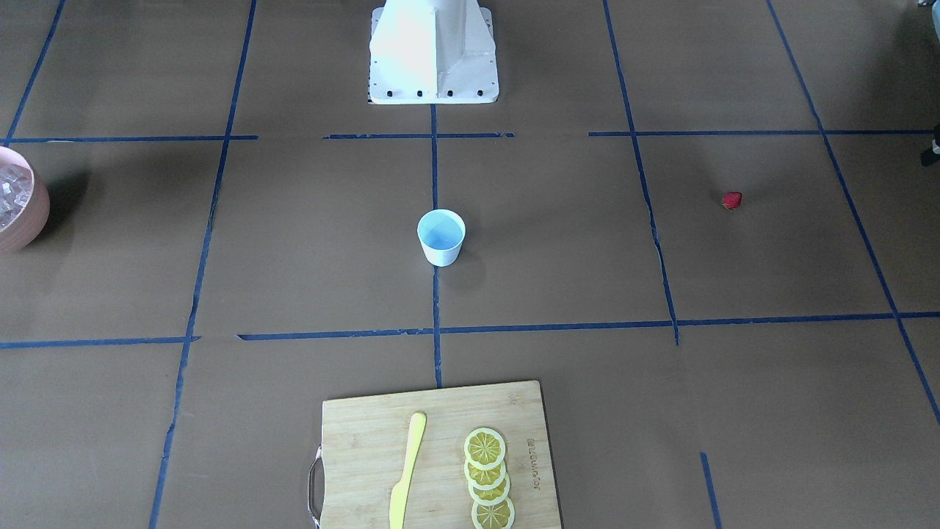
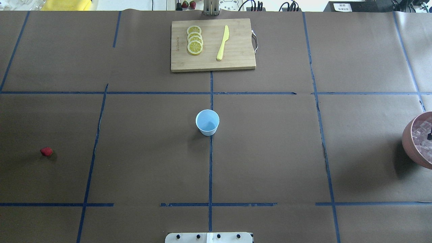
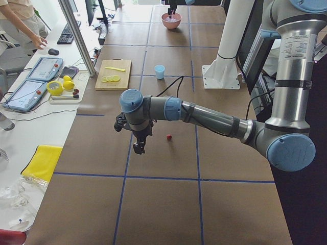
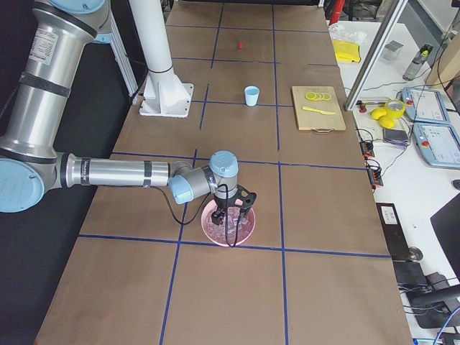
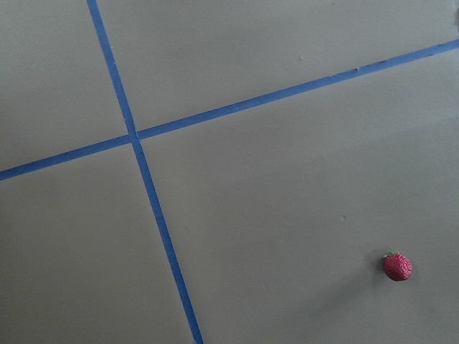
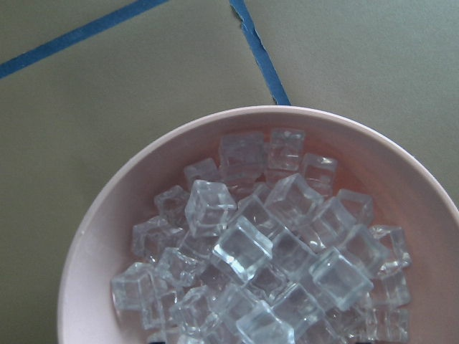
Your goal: Put ice and strawberries in cup
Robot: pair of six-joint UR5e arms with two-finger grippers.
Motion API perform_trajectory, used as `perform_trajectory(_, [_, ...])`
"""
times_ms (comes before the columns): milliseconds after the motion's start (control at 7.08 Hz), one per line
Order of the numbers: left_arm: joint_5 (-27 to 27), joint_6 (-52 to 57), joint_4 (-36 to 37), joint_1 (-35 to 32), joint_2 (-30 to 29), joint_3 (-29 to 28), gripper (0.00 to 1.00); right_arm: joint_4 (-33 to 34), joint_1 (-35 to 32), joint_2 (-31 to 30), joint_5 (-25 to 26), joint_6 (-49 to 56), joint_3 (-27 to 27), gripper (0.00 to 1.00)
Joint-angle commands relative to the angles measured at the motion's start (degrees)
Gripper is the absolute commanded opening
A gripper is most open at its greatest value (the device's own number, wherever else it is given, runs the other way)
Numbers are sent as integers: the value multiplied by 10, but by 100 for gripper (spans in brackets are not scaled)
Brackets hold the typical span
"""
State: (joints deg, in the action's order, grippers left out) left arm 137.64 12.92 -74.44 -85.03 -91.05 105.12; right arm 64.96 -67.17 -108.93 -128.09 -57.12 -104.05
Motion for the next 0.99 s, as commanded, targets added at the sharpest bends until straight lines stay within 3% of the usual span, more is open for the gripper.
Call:
perform_trajectory(0, [1,1,0,0,0,1,100,-2,4,-1,2,-9,8,83])
perform_trajectory(847, [1,3,0,0,1,1,100,-1,19,4,1,-10,18,77])
